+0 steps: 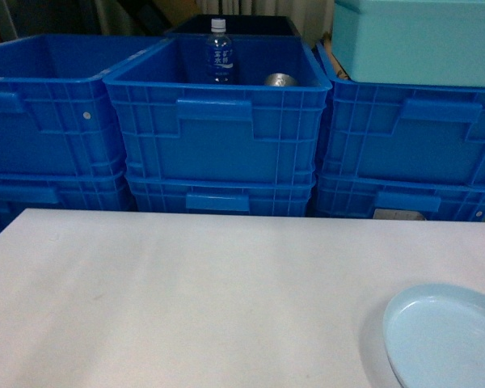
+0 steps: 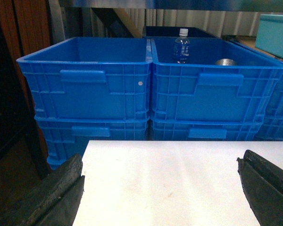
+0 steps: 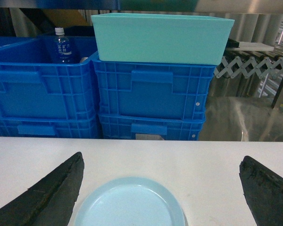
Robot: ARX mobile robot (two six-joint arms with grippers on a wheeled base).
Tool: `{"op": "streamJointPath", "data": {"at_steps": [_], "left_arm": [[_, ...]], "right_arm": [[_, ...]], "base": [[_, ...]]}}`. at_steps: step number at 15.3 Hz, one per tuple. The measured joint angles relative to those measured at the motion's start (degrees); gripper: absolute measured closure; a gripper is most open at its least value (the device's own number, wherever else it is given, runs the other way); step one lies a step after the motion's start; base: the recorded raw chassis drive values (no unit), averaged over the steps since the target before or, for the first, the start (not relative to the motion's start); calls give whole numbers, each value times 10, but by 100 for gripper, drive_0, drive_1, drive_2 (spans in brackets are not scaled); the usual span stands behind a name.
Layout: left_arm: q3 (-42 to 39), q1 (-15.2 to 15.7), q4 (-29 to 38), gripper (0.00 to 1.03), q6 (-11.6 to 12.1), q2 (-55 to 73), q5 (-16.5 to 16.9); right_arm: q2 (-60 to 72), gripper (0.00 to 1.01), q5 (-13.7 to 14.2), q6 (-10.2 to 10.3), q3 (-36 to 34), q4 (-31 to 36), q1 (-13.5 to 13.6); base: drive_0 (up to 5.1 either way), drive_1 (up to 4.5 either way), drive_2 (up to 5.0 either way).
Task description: Place blue tray on left shelf second layer neatly
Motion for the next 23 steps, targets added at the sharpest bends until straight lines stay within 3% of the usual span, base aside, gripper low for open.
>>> {"op": "streamJointPath", "data": {"at_steps": [21, 22, 23], "left_arm": [[0, 0, 0, 5, 0, 0, 0], [0, 0, 0, 5, 0, 0, 0], [0, 0, 0, 5, 0, 0, -1]], "right_arm": [[0, 3, 0, 0, 0, 0, 0], [11, 3, 9, 12, 11, -42, 2], [93, 3, -2, 47, 46, -90, -5]], "base": [[0, 0, 0], [0, 0, 0], [0, 0, 0]]}}
